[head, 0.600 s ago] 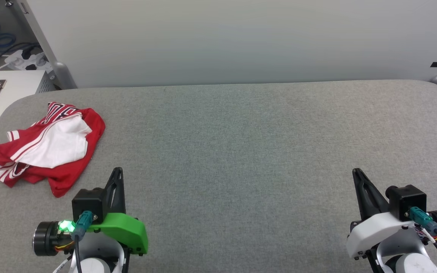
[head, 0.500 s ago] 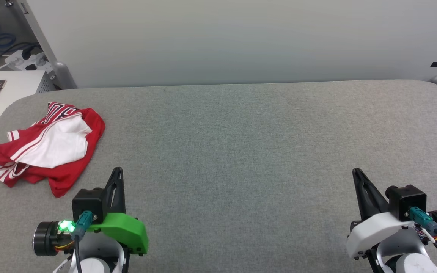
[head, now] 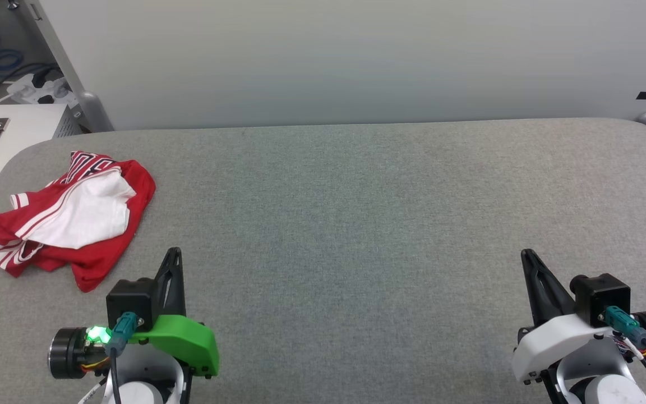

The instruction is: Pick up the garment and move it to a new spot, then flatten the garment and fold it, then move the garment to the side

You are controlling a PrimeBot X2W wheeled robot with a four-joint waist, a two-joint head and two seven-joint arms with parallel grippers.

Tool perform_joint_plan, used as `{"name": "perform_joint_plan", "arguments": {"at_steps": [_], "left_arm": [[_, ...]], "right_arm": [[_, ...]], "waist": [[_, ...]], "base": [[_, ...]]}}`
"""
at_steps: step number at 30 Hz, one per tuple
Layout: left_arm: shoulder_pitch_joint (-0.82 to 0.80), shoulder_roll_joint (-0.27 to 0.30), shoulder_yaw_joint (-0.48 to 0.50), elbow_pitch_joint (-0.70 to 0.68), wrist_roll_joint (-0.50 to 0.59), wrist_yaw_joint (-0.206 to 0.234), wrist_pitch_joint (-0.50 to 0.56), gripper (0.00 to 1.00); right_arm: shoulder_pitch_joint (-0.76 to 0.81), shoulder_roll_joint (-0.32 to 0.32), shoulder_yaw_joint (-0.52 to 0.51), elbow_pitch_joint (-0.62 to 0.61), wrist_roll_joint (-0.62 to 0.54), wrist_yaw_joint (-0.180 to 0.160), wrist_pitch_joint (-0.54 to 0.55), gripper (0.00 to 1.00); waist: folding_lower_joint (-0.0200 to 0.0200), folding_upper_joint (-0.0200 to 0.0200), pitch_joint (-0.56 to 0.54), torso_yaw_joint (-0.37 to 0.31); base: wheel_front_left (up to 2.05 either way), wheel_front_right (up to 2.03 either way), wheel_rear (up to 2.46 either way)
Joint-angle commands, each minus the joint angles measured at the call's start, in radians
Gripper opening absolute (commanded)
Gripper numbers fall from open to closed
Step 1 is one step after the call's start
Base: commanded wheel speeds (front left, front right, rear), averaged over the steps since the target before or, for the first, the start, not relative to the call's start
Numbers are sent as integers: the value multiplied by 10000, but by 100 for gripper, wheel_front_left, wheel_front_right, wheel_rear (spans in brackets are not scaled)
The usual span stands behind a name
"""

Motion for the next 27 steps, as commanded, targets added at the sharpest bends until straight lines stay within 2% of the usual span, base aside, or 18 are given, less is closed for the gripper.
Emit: {"name": "perform_joint_plan", "arguments": {"at_steps": [1,27], "left_arm": [[0,0,-4,0,0,0,0,100],[48,-7,-94,237,-390,31,-455,100]], "right_arm": [[0,0,0,0,0,0,0,100],[36,3,-156,178,268,-2,-449,100]], "waist": [[0,-1,0,0],[0,-1,38,4]], "base": [[0,0,0],[0,0,0]]}}
